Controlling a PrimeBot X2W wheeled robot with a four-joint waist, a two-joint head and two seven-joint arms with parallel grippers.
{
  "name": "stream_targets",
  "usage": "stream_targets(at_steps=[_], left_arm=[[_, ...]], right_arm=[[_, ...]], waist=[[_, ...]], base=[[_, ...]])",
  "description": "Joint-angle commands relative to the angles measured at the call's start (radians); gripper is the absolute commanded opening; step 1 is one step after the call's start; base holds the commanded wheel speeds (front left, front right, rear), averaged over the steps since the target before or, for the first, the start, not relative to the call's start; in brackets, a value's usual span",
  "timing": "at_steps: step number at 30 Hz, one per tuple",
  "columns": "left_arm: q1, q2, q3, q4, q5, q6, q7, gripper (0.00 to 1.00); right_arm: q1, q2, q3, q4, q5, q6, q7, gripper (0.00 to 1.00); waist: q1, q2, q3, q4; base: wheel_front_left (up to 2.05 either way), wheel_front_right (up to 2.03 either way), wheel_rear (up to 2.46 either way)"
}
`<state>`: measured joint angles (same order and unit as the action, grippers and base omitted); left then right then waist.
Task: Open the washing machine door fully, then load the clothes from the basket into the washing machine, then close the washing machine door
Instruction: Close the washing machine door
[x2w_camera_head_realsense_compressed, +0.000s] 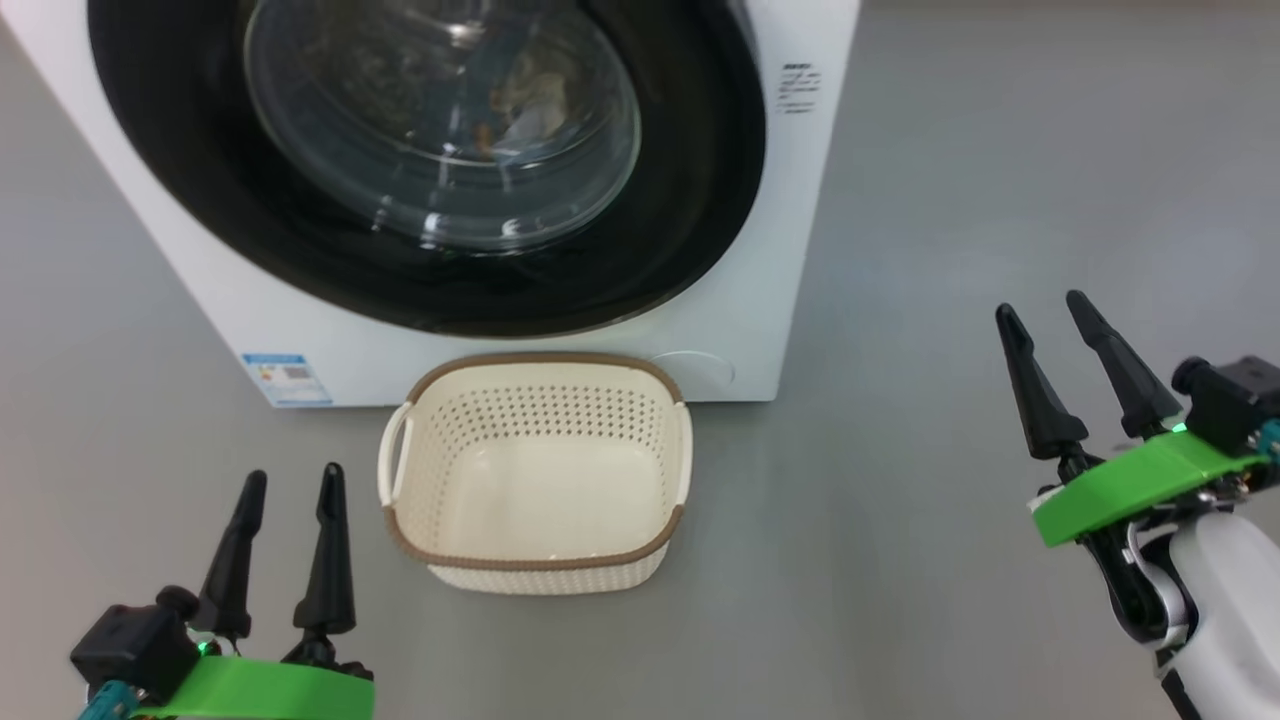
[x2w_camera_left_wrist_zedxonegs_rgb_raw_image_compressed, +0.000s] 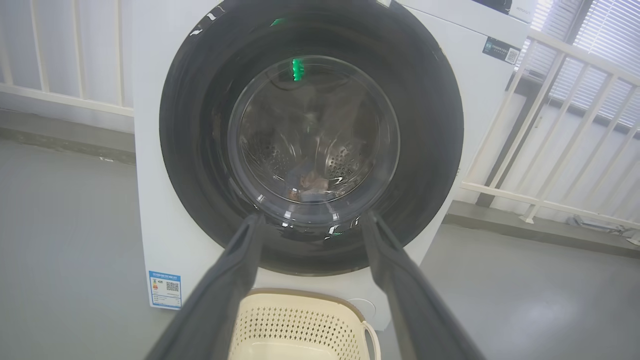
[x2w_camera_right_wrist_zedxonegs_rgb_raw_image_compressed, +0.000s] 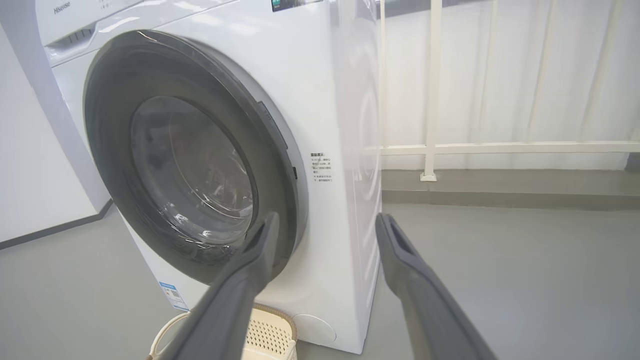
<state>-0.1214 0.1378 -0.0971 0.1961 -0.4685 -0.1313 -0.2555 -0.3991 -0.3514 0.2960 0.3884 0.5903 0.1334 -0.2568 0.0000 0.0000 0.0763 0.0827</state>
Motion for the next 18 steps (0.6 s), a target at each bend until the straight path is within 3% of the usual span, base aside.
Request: stream_targets(at_steps=[1, 18], left_arm=[[-0.009, 0.016, 0.040, -0.020, 0.002, 0.001, -0.006, 1.00], [0.017, 0.030, 0.040, -0.022, -0.046, 0.001, -0.006, 1.00]], right_arm=[[0.026, 0.004, -0.012, -0.041, -0.024, -0.003, -0.005, 1.00], [0.224, 0.068, -0.150, -0.170, -0.139, -0.003, -0.005, 1.00]], waist=[[0.0000, 0.0000, -0.044, -0.052], [0.0000, 0.0000, -0.070, -0.104]], base=[[0.00, 0.00, 0.00], [0.00, 0.00, 0.00]])
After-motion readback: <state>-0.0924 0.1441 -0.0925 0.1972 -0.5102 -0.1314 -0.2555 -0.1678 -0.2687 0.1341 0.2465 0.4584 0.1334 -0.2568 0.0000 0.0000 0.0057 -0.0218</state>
